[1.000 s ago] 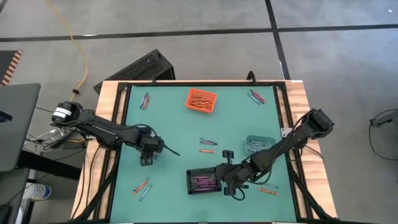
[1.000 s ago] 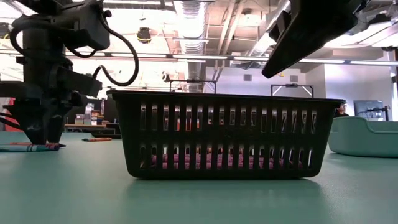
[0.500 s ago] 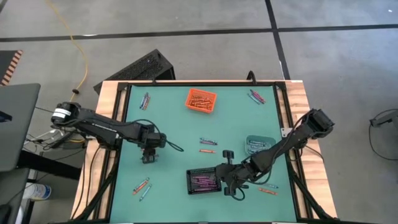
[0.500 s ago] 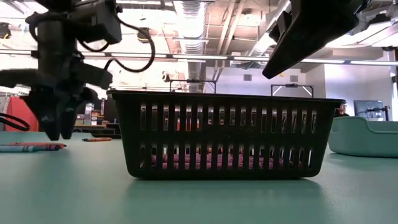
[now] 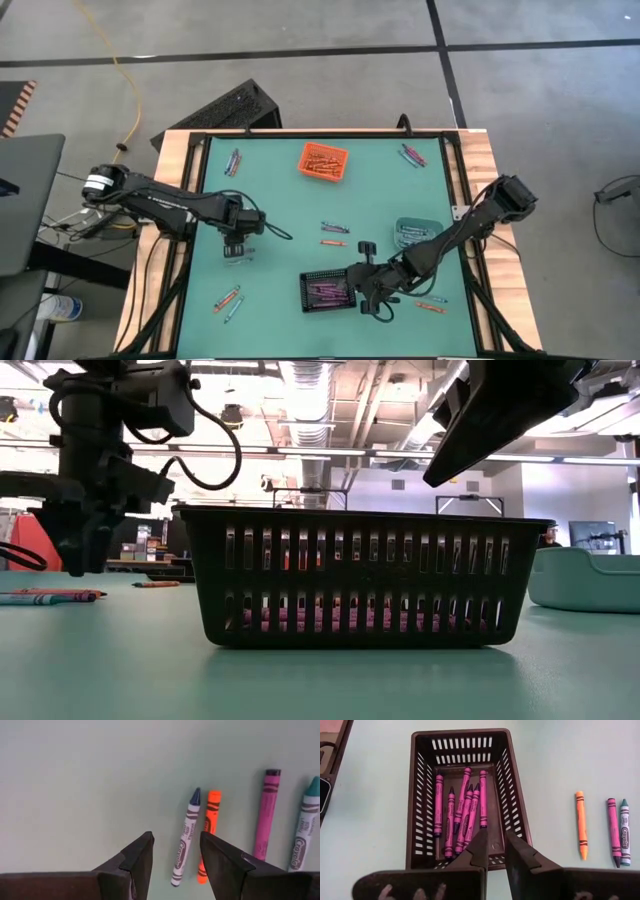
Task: Sort crayons
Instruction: Put the blue crayon into the blue bin
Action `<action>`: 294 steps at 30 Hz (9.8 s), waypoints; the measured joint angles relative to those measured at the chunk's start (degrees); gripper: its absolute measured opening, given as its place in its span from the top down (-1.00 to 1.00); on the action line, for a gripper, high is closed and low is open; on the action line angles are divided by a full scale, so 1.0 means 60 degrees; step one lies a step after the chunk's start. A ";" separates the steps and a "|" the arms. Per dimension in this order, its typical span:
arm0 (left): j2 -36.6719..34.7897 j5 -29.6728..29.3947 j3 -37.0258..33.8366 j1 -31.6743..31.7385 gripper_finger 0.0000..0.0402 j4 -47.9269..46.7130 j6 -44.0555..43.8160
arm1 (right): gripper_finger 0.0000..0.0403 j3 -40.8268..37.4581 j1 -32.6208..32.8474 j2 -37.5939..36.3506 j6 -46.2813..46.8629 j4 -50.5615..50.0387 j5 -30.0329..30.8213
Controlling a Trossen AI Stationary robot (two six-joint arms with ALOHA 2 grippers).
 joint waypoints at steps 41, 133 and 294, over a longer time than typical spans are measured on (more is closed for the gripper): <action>0.1897 0.0867 0.0151 0.0256 0.92 0.0105 0.0836 | 0.72 0.0000 -0.0007 0.0000 0.0004 0.0102 0.0013; -0.0950 0.1253 -0.2329 -0.0648 0.41 1.6386 0.2591 | 0.96 -0.0011 -0.3027 -0.0120 -0.4261 0.5807 -0.1484; 0.4116 -0.2269 0.3365 1.0335 0.44 0.1300 0.1150 | 0.65 0.0177 0.0907 0.1166 -0.0104 -0.2798 0.4907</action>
